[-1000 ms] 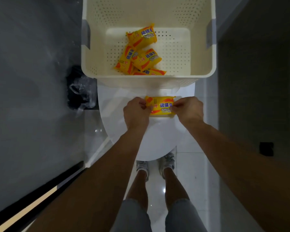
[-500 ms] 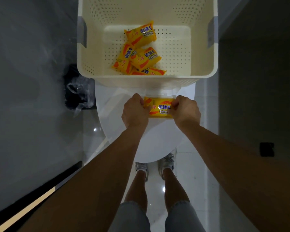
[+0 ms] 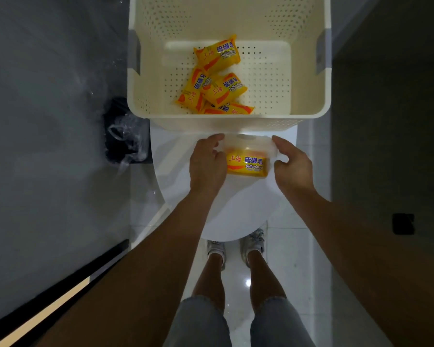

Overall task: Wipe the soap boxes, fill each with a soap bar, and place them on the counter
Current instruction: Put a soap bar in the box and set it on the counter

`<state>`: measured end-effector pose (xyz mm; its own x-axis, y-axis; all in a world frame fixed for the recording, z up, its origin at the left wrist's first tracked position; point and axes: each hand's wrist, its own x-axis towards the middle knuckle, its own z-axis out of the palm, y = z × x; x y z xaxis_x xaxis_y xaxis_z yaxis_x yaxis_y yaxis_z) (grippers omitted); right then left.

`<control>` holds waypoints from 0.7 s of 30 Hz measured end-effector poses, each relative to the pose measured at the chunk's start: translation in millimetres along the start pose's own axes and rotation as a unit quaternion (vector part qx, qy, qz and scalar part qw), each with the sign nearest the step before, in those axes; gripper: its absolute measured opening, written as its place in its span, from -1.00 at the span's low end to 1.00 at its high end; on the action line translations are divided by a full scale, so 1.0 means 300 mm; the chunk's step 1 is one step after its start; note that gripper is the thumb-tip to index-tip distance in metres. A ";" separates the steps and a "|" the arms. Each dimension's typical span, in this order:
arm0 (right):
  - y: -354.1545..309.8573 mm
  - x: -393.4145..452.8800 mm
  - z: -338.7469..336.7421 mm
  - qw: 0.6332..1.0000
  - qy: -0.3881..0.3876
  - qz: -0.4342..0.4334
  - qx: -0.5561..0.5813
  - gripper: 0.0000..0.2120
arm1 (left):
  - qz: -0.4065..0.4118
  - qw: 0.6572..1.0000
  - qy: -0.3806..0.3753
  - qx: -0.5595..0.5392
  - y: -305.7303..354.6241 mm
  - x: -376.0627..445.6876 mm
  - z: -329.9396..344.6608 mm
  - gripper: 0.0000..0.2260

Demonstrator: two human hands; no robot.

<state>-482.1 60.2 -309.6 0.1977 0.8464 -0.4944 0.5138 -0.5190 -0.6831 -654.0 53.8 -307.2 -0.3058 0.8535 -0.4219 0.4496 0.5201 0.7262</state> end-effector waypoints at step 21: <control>0.042 -0.076 0.003 0.980 -0.027 0.107 0.164 -0.62 | -0.058 0.997 -0.028 -0.040 -0.075 -0.086 -0.006 -0.71</control>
<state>-480.9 34.3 -307.4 0.2222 0.7117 -0.6665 0.1679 -0.7013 -0.6928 -657.7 20.1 -311.7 -0.3033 0.7898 -0.5331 0.3447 0.6125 0.7113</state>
